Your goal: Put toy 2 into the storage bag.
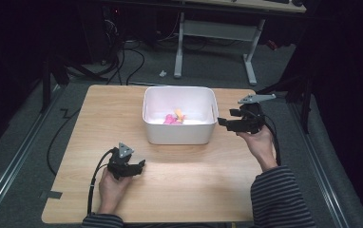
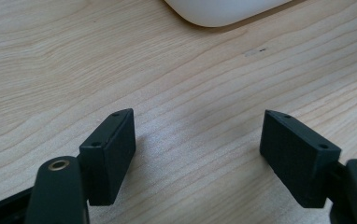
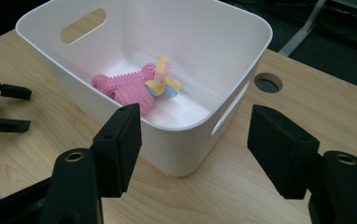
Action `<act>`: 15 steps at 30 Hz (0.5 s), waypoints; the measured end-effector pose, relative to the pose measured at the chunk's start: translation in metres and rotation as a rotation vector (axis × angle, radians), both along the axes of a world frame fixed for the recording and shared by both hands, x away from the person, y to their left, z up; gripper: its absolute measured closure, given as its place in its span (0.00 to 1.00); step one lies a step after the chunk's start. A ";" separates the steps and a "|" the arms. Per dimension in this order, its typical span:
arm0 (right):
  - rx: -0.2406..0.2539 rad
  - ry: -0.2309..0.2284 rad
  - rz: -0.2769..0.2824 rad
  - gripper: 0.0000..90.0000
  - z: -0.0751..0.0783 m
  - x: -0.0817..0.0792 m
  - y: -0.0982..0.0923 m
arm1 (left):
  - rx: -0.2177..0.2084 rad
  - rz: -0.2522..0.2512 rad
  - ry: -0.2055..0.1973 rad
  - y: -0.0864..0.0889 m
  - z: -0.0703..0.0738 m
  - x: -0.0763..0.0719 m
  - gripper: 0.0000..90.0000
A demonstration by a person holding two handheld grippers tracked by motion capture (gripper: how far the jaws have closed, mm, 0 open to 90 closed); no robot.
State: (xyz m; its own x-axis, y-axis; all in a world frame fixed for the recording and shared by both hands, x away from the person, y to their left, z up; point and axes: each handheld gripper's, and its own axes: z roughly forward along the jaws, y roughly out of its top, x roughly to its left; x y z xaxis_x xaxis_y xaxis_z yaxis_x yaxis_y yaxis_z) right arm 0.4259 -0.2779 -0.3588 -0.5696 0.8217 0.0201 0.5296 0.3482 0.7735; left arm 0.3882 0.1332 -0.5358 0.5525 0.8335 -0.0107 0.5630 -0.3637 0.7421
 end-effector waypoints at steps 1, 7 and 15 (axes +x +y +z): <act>0.007 -0.006 -0.005 0.40 0.000 -0.003 -0.001 | 0.000 0.000 0.000 0.000 0.000 0.000 0.30; 0.023 -0.023 -0.015 0.41 -0.002 -0.018 -0.010 | 0.000 0.002 0.000 0.000 0.000 0.000 0.30; 0.046 -0.032 -0.017 0.41 -0.006 -0.036 -0.018 | 0.000 0.002 0.000 0.000 0.000 0.000 0.30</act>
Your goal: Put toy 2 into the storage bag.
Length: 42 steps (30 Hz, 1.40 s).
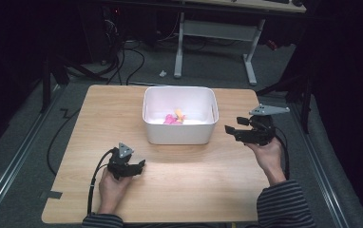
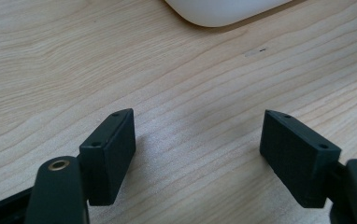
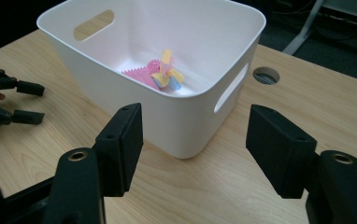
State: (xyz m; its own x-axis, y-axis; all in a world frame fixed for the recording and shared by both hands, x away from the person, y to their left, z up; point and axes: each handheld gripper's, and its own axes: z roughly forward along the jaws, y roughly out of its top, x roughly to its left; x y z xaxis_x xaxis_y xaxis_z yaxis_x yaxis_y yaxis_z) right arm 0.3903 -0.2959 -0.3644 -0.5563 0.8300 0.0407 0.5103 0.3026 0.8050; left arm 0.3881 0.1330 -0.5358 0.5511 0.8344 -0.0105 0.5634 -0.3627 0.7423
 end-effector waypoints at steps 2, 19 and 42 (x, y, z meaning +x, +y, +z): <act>-0.001 -0.009 -0.008 0.41 -0.002 -0.004 -0.001 | 0.000 0.000 0.000 0.000 0.000 0.000 0.30; 0.062 -0.009 -0.052 0.42 -0.034 -0.035 -0.019 | -0.001 0.000 0.000 0.000 0.000 0.000 0.30; 0.155 0.053 -0.115 0.42 -0.112 -0.050 -0.032 | -0.001 0.000 0.001 0.000 0.000 0.000 0.30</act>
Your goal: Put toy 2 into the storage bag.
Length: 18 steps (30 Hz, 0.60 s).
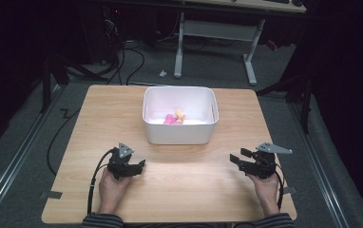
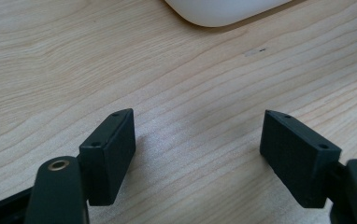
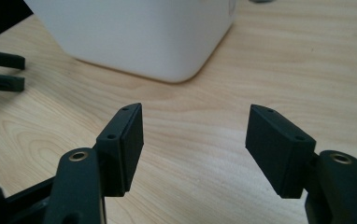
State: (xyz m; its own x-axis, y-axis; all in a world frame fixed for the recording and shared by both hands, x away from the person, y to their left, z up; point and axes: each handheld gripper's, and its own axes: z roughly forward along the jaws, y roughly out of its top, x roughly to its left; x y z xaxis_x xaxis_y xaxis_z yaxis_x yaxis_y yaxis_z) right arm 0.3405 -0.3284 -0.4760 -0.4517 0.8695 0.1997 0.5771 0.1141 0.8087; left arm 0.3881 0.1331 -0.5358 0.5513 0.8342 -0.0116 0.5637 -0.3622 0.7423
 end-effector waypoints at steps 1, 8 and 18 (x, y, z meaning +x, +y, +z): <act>0.001 0.010 0.001 0.41 -0.005 0.001 0.000 | 0.000 0.000 0.000 0.000 0.000 0.000 0.30; -0.083 0.056 -0.026 0.40 -0.034 0.009 0.010 | 0.000 0.002 0.000 0.000 0.000 0.000 0.30; -0.208 0.069 -0.062 0.38 -0.052 0.012 0.023 | -0.002 0.003 -0.001 0.000 0.000 0.000 0.30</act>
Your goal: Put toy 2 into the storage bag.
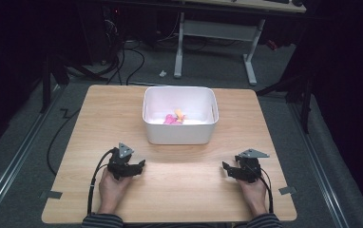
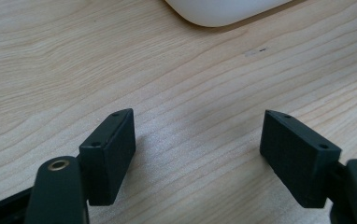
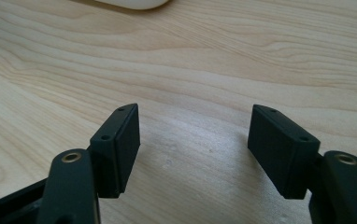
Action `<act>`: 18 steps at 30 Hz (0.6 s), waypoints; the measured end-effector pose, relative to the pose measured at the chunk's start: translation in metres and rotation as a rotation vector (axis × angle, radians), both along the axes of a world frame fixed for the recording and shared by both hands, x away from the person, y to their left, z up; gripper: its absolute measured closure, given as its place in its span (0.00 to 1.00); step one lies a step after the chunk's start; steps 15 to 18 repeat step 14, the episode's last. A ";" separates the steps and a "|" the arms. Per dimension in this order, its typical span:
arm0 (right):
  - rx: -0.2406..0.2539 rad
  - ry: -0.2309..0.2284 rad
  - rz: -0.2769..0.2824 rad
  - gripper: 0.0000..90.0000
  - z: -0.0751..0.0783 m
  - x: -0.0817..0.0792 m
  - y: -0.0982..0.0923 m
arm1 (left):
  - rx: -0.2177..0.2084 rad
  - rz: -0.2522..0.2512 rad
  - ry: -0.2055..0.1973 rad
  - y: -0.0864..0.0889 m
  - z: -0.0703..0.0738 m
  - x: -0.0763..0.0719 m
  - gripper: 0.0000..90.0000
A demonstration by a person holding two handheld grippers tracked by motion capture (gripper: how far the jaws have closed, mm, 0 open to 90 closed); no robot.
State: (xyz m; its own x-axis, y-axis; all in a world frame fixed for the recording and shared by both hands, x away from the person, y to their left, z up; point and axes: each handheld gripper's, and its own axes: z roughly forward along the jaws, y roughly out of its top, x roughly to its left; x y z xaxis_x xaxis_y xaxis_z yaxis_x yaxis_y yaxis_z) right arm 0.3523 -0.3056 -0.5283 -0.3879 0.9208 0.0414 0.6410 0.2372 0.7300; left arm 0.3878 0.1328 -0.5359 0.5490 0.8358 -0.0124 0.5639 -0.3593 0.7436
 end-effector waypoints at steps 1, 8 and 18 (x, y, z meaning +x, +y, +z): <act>-0.006 0.000 -0.005 0.38 -0.002 0.000 0.000 | 0.000 0.000 0.000 0.000 0.000 0.000 0.30; -0.066 -0.014 -0.024 0.35 -0.002 0.001 0.005 | 0.000 0.000 0.000 0.000 0.000 0.000 0.30; -0.062 -0.006 -0.061 0.31 -0.003 0.001 0.005 | 0.000 -0.001 0.000 0.000 0.000 0.000 0.30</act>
